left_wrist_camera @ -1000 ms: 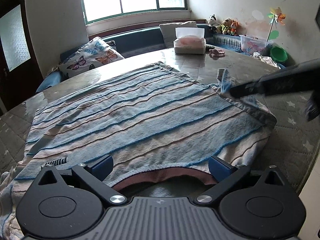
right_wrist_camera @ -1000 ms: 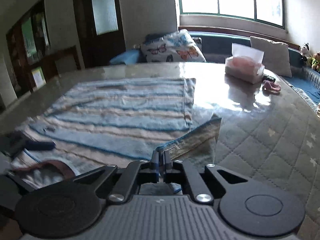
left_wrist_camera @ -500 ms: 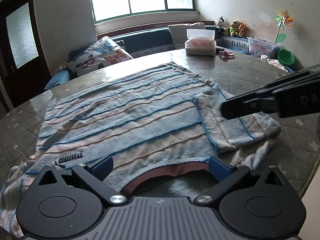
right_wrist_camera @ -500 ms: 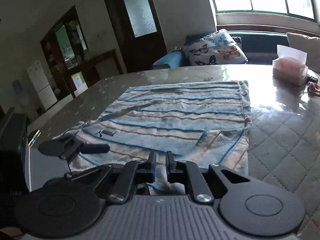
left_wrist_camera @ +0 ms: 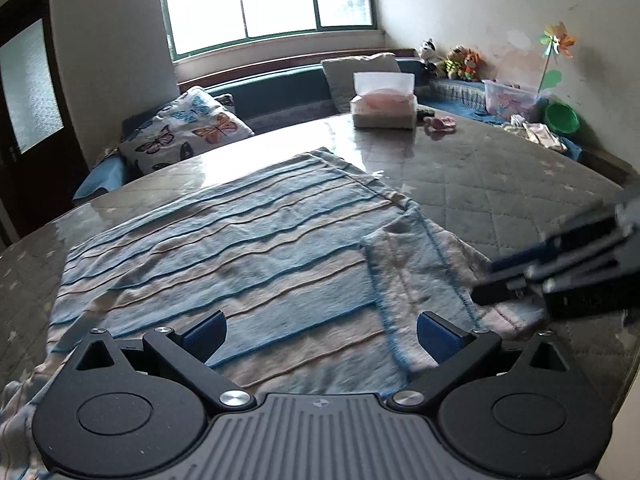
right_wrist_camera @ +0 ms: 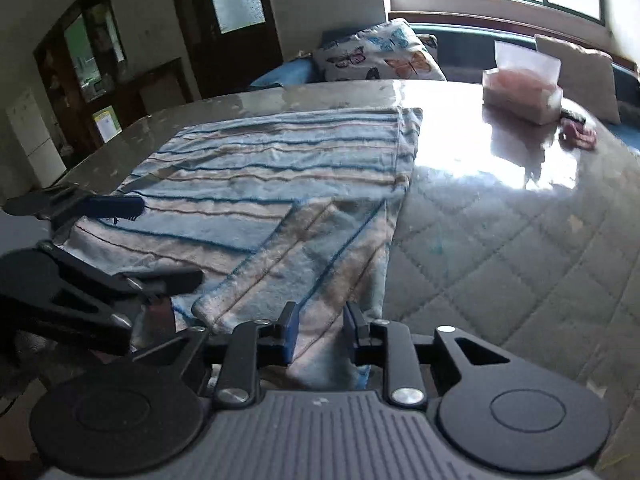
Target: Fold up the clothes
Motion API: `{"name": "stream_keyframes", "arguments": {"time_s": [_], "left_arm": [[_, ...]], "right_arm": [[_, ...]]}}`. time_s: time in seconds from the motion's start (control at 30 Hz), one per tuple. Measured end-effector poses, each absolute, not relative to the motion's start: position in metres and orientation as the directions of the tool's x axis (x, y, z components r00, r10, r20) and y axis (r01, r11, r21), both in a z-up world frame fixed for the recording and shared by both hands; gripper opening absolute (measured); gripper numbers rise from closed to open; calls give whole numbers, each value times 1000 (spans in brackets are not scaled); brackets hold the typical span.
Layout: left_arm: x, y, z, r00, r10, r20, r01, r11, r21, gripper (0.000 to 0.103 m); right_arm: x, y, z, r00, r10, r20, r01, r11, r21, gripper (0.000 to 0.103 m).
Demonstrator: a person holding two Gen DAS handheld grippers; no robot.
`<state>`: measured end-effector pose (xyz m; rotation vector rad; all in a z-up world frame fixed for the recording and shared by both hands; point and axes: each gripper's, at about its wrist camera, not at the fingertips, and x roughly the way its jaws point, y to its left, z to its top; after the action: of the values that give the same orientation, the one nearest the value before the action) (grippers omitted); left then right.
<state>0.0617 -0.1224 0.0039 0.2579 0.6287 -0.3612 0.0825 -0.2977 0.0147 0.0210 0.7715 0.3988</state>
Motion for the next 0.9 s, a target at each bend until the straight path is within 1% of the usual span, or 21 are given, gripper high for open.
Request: {"name": "stream_keyframes", "arguments": {"time_s": [0.3,0.43,0.57,0.77,0.9], "left_arm": [[73,-130,-12,721,-234,-652,408,904,127,103],[75,-127,-15,714,-232,-661,401,909,115,103],[74,-125,-14,716,-224,-661,381,919,102,103],[70,-115,-3,739,-199,-643,326,942,83,103],[67,-97,7,766,-147,-626,259,961,92,102]], "right_arm": [[119,-298,15,646,355,-676,-357,923,143,30],[137,-293,8,647,337,-684,-362,925,113,30],[151,-287,3,650,318,-690,-368,926,80,30],[142,-282,7,646,338,-684,-424,904,47,30],[138,-277,3,644,342,-684,-453,891,19,33]]}}
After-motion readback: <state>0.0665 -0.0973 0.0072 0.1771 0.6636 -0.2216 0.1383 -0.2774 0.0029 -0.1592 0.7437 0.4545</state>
